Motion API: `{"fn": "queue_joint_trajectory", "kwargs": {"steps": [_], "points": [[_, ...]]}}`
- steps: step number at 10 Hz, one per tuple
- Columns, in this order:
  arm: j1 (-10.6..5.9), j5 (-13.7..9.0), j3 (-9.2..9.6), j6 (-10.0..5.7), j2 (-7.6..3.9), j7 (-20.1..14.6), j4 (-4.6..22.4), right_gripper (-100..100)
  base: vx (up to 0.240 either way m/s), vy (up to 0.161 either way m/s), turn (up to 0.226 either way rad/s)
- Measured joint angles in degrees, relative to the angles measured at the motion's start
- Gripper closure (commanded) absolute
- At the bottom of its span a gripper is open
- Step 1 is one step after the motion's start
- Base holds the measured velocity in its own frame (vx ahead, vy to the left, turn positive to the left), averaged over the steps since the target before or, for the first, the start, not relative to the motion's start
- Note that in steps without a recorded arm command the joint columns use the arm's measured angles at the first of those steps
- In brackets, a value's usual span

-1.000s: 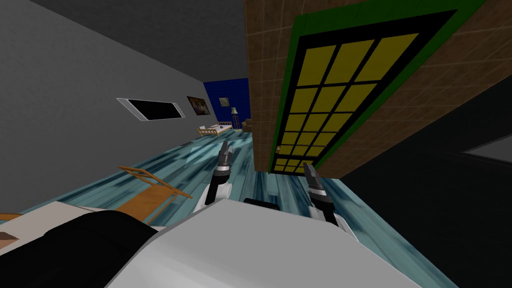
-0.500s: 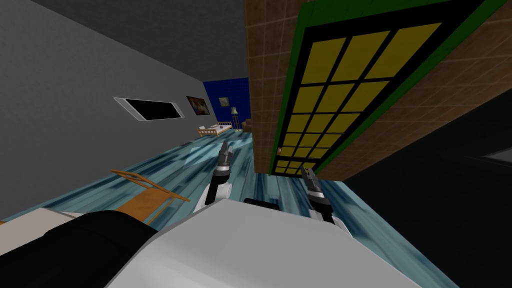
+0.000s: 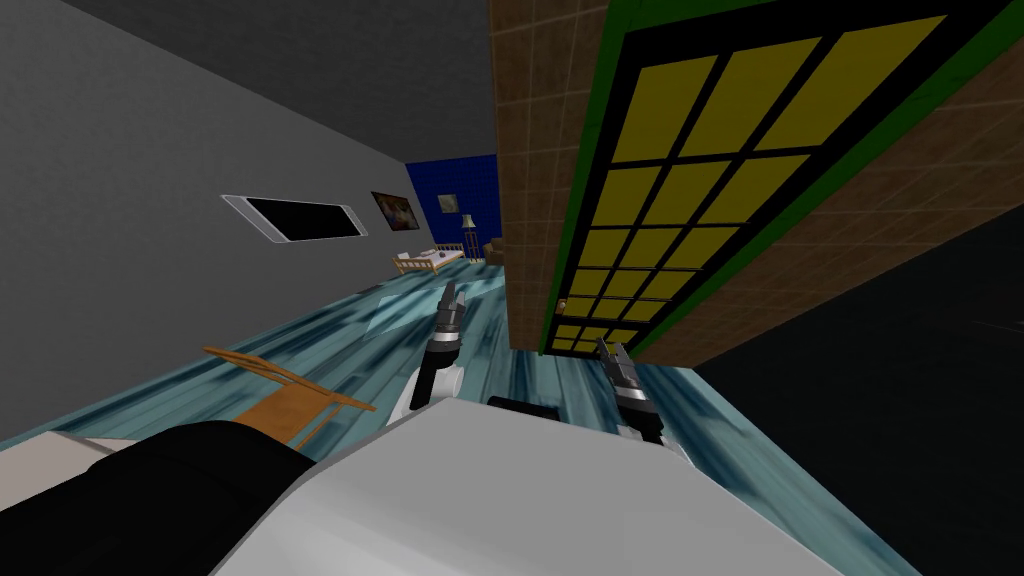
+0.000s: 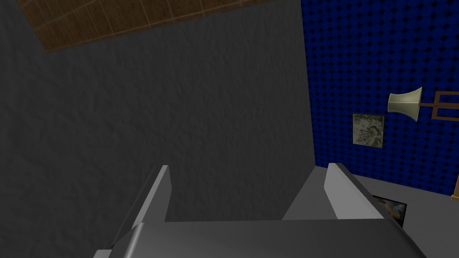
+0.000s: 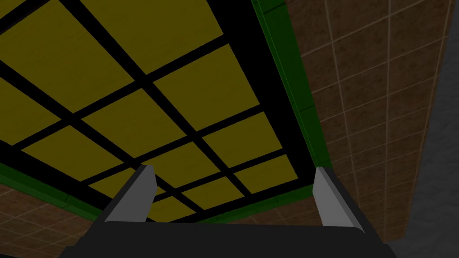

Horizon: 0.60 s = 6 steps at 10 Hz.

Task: Pull the door open

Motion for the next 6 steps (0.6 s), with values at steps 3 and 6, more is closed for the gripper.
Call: {"fn": "queue_joint_trajectory", "kwargs": {"steps": [3, 6], "points": [[-0.71, 1.05, -0.56, -0.9, -0.14, 3.36, 3.97, -100, 0.103, 0.023, 0.005], [-1.16, 2.07, -1.06, -1.72, -0.18, 6.57, 7.57, -100, 0.099, 0.016, 0.004]]}}
